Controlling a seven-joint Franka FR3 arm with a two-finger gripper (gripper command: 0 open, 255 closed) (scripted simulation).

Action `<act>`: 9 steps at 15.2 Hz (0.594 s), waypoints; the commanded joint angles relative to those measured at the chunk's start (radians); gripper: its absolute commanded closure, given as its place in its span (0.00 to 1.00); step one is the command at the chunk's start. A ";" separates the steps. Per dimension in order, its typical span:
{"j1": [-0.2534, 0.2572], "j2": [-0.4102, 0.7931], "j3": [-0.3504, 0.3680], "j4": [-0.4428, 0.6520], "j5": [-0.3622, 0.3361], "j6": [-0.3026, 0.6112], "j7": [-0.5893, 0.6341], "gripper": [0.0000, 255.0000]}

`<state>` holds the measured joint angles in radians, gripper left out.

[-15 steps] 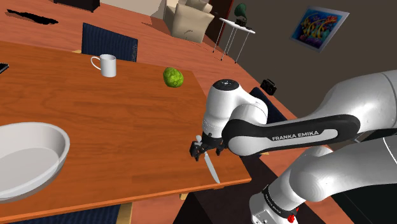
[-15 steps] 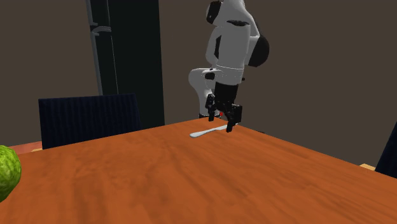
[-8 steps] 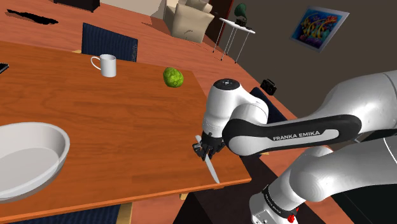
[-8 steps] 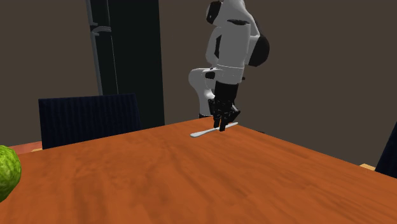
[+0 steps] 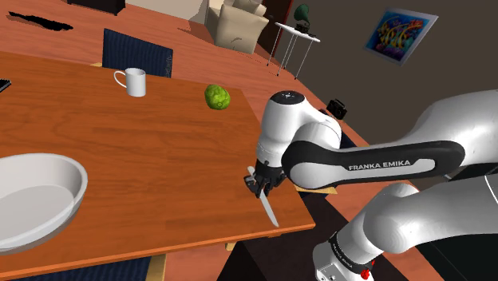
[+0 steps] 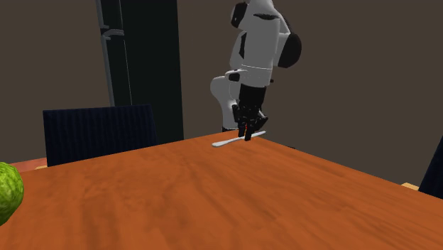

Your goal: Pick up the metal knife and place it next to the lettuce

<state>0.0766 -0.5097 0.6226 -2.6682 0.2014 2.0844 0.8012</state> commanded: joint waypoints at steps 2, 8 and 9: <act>0.005 -0.026 -0.015 0.024 0.000 -0.050 -0.008 1.00; 0.010 -0.071 -0.045 0.076 -0.004 -0.145 -0.023 1.00; 0.011 -0.077 -0.050 0.085 -0.005 -0.160 -0.025 1.00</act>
<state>0.0852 -0.5764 0.5788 -2.5896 0.1956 1.9413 0.7793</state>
